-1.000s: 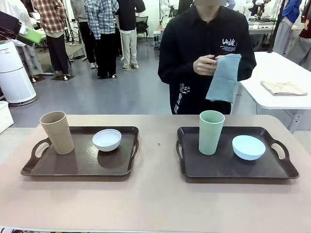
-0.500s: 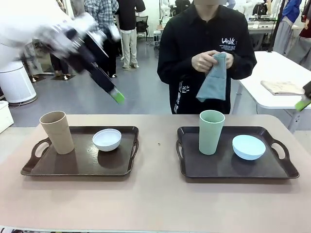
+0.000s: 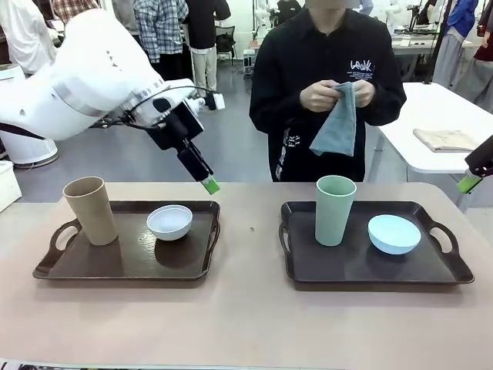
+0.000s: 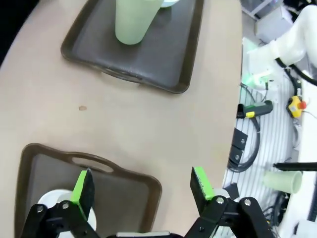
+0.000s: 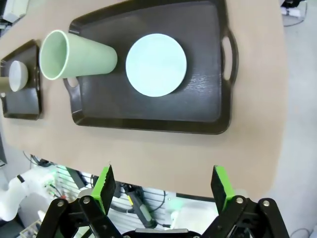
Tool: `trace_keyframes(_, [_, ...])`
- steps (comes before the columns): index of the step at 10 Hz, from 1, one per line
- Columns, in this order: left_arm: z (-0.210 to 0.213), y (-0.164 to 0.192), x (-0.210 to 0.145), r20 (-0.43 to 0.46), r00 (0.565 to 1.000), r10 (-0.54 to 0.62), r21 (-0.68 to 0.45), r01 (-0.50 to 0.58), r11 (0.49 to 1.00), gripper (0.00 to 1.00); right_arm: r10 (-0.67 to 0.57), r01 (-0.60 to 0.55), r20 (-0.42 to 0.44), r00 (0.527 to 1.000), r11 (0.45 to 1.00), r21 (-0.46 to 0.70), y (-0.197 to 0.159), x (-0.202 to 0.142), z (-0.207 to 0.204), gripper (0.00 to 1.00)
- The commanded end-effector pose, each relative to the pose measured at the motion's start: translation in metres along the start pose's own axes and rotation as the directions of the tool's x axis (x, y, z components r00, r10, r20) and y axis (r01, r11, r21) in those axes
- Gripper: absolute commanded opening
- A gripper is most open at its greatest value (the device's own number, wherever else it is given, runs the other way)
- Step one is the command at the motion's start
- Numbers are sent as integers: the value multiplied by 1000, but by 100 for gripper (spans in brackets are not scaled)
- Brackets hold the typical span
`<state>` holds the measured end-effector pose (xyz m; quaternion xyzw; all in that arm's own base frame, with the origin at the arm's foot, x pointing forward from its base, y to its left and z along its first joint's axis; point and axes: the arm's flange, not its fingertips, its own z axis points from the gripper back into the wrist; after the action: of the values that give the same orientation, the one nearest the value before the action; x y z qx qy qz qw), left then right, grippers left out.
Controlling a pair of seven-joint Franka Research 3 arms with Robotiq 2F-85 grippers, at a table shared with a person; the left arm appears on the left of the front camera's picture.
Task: Set up a tray with a mat and arrange the tableware.
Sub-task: Pick up the Picnic Bowl and Reusable plastic cup from the Handle tray in front of the human's position and hold them in the air.
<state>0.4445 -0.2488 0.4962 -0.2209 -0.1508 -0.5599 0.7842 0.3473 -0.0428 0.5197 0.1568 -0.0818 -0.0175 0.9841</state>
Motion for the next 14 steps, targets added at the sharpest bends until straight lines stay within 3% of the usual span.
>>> trace_keyframes(1, [14, -8, -3, 5, 1000, 24, -4, -24, 1000, 100, 11, -11, -6, 1000, 1000, 9, 2, -2, 4, 100])
trace_keyframes(3, [12, -5, 1, 6, 1000, 6, 2, -6, 1000, 100, 5, -5, 5, 1000, 1000, 7, 1, -1, 3, 100])
trace_keyframes(4, [-2, 18, 10, 104, 994, -24, -66, 31, 997, 100, 33, -30, -27, 999, 997, 76, 8, 16, -15, 100])
trace_keyframes(5, [-23, 25, 26, 194, 972, -129, -64, 144, 988, 100, 15, -14, -30, 999, 999, 38, 13, 29, -34, 100])
trace_keyframes(6, [-41, 24, 40, 239, 956, -169, -44, 185, 982, 100, 12, -13, -44, 999, 1000, -27, 18, 32, -49, 100])
trace_keyframes(7, [-66, 22, 57, 269, 925, -268, -39, 289, 957, 100, 23, -23, -3, 1000, 996, -87, 20, 37, -57, 100])
trace_keyframes(9, [-118, 20, 86, 199, 878, -435, -8, 445, 895, 100, 1, 5, 29, 1000, 978, -210, 23, 42, -82, 100])
trace_keyframes(11, [-164, 20, 109, 167, 826, -538, -6, 546, 838, 100, 17, -12, 16, 1000, 971, -239, 23, 49, -108, 100])
trace_keyframes(12, [-164, 26, 114, 194, 854, -482, 13, 489, 872, 100, 49, -47, 10, 999, 986, -158, 24, 50, -103, 100])
trace_keyframes(14, [-156, 6, 100, 170, 855, -491, -32, 502, 864, 100, 36, -32, 18, 999, 980, -199, 24, 48, -94, 100])
